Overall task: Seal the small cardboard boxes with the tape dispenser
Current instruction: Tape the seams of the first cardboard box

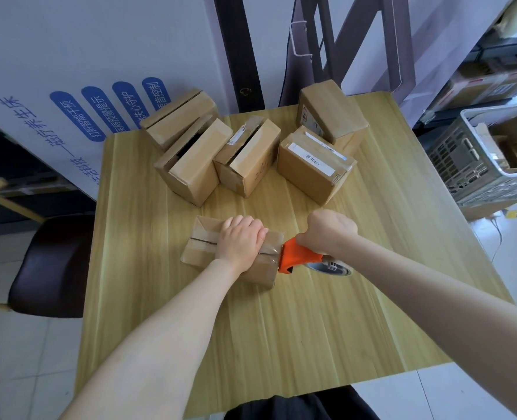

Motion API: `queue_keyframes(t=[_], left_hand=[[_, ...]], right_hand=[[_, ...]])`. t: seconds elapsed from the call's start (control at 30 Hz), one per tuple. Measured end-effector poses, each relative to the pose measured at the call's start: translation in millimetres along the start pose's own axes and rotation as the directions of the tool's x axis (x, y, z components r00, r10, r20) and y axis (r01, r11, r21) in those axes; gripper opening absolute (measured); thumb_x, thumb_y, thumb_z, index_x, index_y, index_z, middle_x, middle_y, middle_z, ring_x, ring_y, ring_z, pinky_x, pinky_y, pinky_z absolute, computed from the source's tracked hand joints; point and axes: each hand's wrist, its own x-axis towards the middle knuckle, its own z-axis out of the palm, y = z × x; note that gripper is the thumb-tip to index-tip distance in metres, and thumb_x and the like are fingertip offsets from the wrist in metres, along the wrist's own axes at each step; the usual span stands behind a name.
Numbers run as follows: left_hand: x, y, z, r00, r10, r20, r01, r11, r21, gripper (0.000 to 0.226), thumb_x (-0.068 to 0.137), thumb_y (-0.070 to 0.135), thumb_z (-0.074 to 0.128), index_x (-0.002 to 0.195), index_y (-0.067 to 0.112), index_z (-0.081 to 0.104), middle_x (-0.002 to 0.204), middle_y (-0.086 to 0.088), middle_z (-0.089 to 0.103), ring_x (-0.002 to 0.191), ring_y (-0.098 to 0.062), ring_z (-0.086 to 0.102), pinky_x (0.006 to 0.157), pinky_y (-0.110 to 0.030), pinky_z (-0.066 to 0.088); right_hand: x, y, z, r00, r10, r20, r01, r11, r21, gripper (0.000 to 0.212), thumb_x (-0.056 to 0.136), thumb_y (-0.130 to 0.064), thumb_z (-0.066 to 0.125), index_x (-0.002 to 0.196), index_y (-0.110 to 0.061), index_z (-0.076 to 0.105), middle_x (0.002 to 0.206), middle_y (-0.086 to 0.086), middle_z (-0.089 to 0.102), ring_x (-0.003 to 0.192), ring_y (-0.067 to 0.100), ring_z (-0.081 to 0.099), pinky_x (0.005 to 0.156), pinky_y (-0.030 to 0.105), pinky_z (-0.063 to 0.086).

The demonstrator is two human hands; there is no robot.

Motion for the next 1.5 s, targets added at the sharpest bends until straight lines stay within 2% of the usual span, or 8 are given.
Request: queue_keyframes(t=[0.23,0.43,0.6,0.8,0.97,1.1,1.3,1.5], left_hand=[[-1.0,0.4,0.5,0.999,0.006,-0.033,-0.007,1.000,-0.009,0.044,0.101,0.038,0.019,0.096,0.019,0.059,0.098,0.003,0.061,0.094,-0.018,0.051,0.094,-0.034,0.033],[-1.0,0.8,1.7,0.999,0.010,-0.049,-0.011,1.000,-0.013,0.044,0.101,0.038,0.019,0.094,0.019,0.058,0.095,0.003,0.061,0.092,-0.018,0.051,0.093,-0.035,0.035],[-0.7,1.7,1.4,0.998,0.015,-0.066,-0.015,1.000,0.006,0.043,0.101,0.038,0.021,0.092,0.019,0.059,0.093,0.002,0.061,0.090,-0.019,0.051,0.091,-0.034,0.035],[-1.0,2.0,2.1,0.997,0.021,-0.075,-0.018,0.999,0.038,0.044,0.101,0.038,0.021,0.093,0.019,0.060,0.092,0.002,0.061,0.089,-0.019,0.052,0.090,-0.034,0.037],[-0.2,2.1,2.8,0.998,0.007,-0.058,-0.006,1.000,0.014,0.041,0.102,0.038,0.022,0.092,0.019,0.057,0.092,0.003,0.059,0.091,-0.020,0.050,0.093,-0.034,0.033],[-5.2,0.3,6.7,0.996,-0.075,-0.049,0.074,0.997,-0.021,0.043,0.100,0.041,0.020,0.092,0.022,0.058,0.092,0.005,0.058,0.092,-0.019,0.049,0.096,-0.033,0.031],[-10.6,5.3,4.1,0.985,-0.162,-0.052,0.161,0.987,-0.027,0.051,0.099,0.043,0.016,0.096,0.022,0.062,0.095,0.005,0.062,0.095,-0.018,0.052,0.098,-0.035,0.033],[-20.4,19.3,2.7,0.926,-0.375,-0.036,0.373,0.926,-0.053,0.045,0.101,0.043,0.021,0.100,0.025,0.063,0.097,0.006,0.065,0.096,-0.018,0.053,0.092,-0.034,0.035]], right_hand=[[5.9,-7.1,-12.3,0.996,0.046,0.079,-0.052,0.995,0.084,0.036,0.087,-0.036,0.057,0.059,-0.014,0.054,0.030,-0.006,0.048,0.035,0.013,0.051,0.042,0.019,0.035],[5.4,-5.5,-13.1,0.986,0.081,0.143,-0.106,0.979,0.174,0.029,0.086,-0.032,0.057,0.066,-0.012,0.056,0.047,-0.001,0.058,0.042,0.018,0.057,0.047,0.021,0.041],[6.4,-8.9,-13.5,0.985,0.102,0.142,-0.128,0.975,0.183,0.026,0.086,-0.023,0.055,0.062,-0.012,0.055,0.037,-0.002,0.054,0.036,0.015,0.053,0.045,0.020,0.039],[16.3,-21.0,-12.8,0.990,0.072,0.122,-0.089,0.986,0.142,0.017,0.079,-0.015,0.054,0.063,-0.014,0.058,0.052,-0.002,0.058,0.048,0.015,0.057,0.052,0.020,0.045],[28.5,-10.9,-4.6,0.975,0.114,0.189,-0.160,0.954,0.253,0.022,0.080,-0.014,0.055,0.058,-0.013,0.057,0.043,-0.001,0.058,0.042,0.015,0.056,0.049,0.020,0.044],[9.3,-4.8,59.5,0.967,0.167,0.193,-0.212,0.946,0.244,0.020,0.087,-0.023,0.055,0.069,-0.015,0.056,0.067,-0.001,0.057,0.056,0.015,0.054,0.044,0.023,0.036],[16.0,32.0,37.2,0.972,0.225,0.065,-0.232,0.892,0.388,0.038,0.091,-0.038,0.053,0.066,-0.011,0.049,0.065,0.002,0.052,0.054,0.017,0.049,0.046,0.025,0.032],[8.1,58.5,19.4,0.981,0.187,-0.048,-0.138,0.855,0.500,0.046,0.091,-0.044,0.052,0.061,-0.009,0.048,0.058,0.006,0.052,0.056,0.026,0.053,0.050,0.027,0.037]])
